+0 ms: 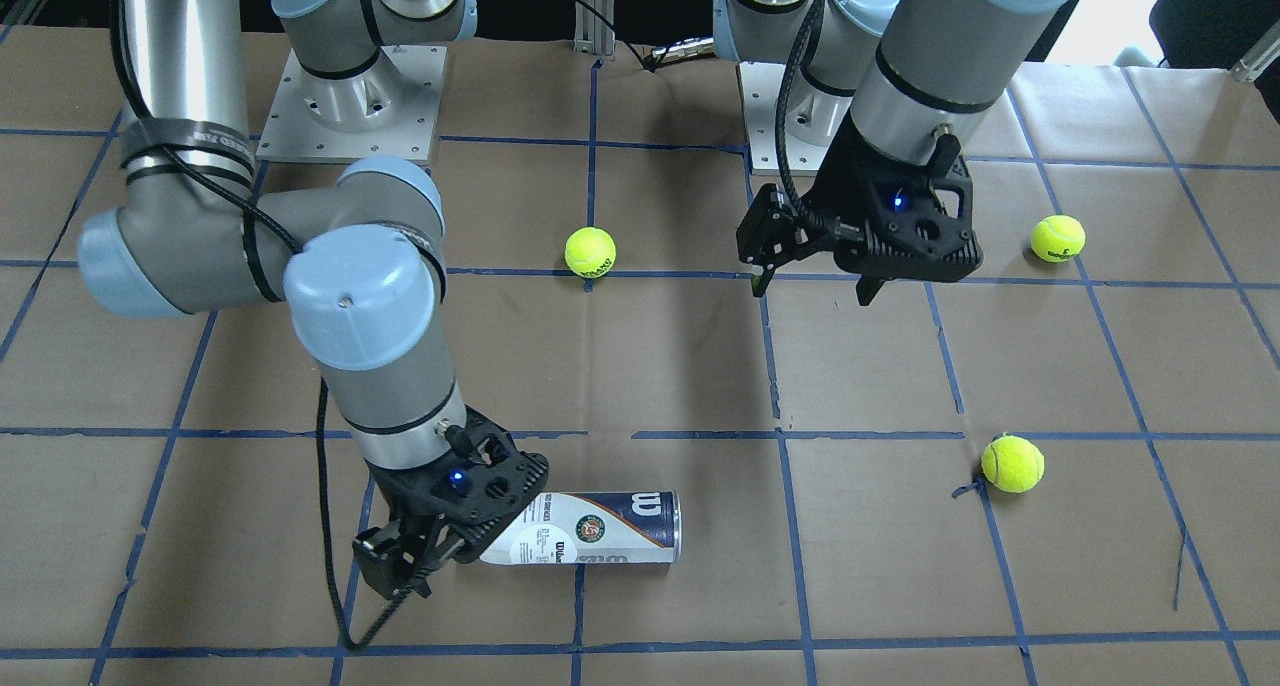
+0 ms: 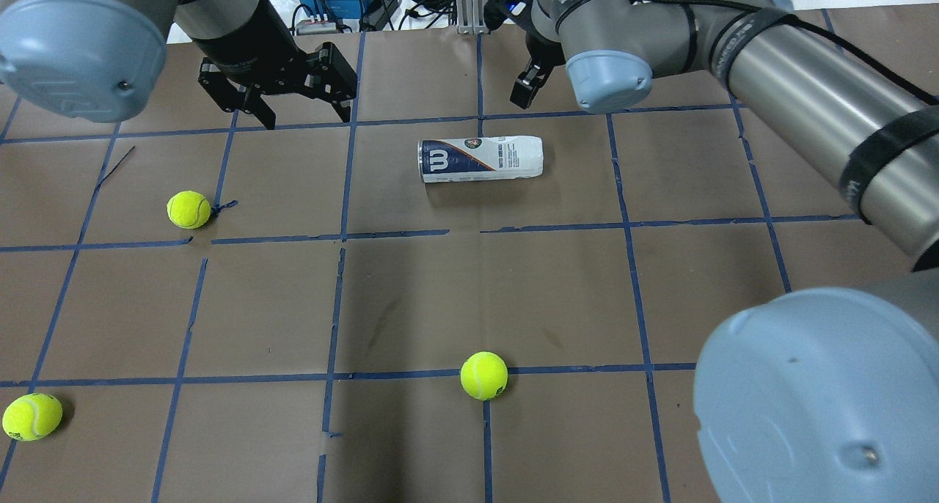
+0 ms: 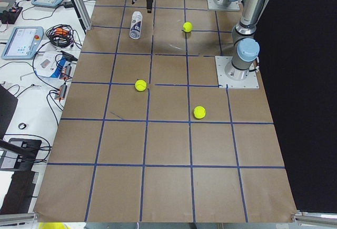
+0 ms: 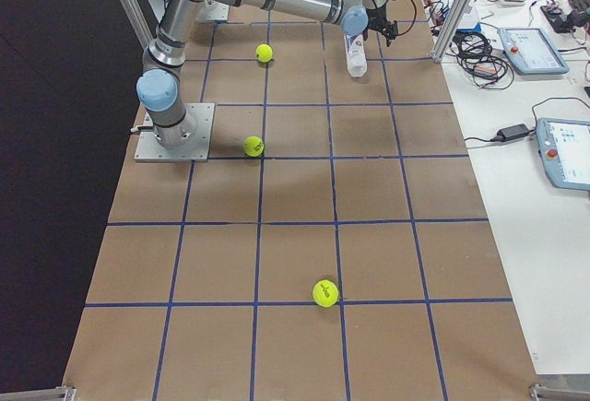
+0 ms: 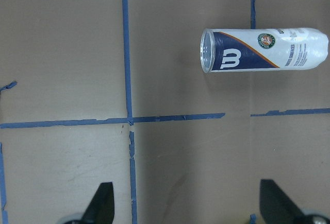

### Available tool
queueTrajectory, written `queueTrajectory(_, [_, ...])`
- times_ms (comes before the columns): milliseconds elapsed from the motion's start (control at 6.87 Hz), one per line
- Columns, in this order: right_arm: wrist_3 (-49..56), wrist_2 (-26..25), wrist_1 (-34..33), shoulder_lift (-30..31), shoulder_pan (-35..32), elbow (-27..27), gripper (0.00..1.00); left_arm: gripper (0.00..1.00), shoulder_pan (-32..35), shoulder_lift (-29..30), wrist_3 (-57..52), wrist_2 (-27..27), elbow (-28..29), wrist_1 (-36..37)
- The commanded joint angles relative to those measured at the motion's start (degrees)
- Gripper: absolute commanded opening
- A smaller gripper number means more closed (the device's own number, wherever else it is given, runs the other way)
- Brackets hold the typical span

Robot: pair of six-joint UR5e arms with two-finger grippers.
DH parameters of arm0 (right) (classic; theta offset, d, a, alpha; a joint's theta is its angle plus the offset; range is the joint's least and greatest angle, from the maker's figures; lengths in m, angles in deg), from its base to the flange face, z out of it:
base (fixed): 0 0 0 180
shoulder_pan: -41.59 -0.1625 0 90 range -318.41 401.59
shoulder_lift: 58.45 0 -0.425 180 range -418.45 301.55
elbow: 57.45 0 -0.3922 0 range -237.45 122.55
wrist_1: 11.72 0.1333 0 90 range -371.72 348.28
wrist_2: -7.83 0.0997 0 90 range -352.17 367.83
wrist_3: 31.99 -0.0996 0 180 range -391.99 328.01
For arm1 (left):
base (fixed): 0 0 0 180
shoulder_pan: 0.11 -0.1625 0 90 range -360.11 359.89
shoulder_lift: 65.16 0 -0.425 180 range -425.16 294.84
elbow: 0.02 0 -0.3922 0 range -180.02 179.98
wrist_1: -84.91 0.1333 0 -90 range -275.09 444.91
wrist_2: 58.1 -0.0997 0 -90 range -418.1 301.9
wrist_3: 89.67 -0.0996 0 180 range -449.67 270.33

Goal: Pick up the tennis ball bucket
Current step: 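Raise the right gripper away while the left gripper reaches toward the lying can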

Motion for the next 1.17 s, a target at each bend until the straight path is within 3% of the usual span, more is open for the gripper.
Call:
queueTrajectory(0, [-8.2,-0.5,10.2,6.9,3.5,0.1,1.00,1.00,0.1,11.0,0.2,2.1,6.0,1.6])
queueTrajectory(146, [-11.1,0.0,16.6,9.6,6.6,0.0,1.00,1.00,0.1,15.2,0.8,8.6,7.4,1.9])
queueTrajectory(291, [-15.9,0.4,24.8,12.5,9.2,0.1,1.00,1.00,0.2,18.4,0.9,10.3,6.5,6.9])
queueTrajectory(583, [-26.6,0.4,31.7,16.3,9.9,0.2,1.00,1.00,0.2,25.9,0.4,25.7,6.1,11.0])
queueTrajectory(1019, [-36.7,0.1,32.7,17.2,9.8,0.9,1.00,1.00,-0.6,27.8,0.0,26.5,5.7,11.1])
